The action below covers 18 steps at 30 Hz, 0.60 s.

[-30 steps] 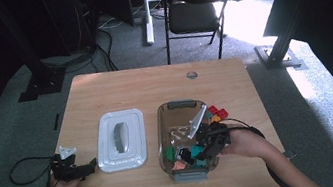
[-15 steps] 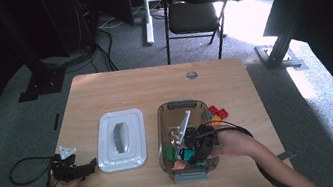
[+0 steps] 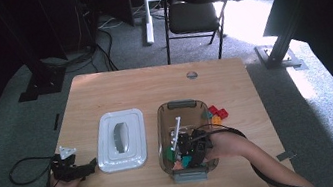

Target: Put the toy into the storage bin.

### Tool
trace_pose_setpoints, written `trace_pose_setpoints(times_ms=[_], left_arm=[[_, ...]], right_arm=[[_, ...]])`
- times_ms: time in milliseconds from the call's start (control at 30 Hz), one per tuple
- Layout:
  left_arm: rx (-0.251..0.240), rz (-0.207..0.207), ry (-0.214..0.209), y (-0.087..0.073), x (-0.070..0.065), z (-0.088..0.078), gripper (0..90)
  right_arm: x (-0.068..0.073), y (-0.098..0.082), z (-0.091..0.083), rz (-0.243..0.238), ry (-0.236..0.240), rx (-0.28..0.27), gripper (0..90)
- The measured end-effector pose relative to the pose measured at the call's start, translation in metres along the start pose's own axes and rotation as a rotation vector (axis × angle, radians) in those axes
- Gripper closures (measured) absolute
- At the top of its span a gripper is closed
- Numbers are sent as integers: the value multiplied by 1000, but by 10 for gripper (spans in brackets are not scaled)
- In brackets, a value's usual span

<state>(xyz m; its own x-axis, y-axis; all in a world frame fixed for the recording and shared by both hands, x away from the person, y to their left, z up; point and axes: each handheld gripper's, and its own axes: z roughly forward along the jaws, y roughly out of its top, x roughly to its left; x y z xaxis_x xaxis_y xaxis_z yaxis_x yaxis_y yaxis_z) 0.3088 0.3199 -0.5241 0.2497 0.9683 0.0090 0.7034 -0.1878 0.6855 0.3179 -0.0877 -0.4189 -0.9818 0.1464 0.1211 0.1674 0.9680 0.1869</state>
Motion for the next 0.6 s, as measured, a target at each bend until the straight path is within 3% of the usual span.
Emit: trace_pose_setpoints(times_ms=[300, 600], left_arm=[[0, 0, 0, 0, 0, 0, 5], [0, 0, 0, 0, 0, 0, 5]], right_arm=[[-3, 3, 4, 6, 21, 43, 582], [-4, 6, 8, -1, -3, 69, 577]])
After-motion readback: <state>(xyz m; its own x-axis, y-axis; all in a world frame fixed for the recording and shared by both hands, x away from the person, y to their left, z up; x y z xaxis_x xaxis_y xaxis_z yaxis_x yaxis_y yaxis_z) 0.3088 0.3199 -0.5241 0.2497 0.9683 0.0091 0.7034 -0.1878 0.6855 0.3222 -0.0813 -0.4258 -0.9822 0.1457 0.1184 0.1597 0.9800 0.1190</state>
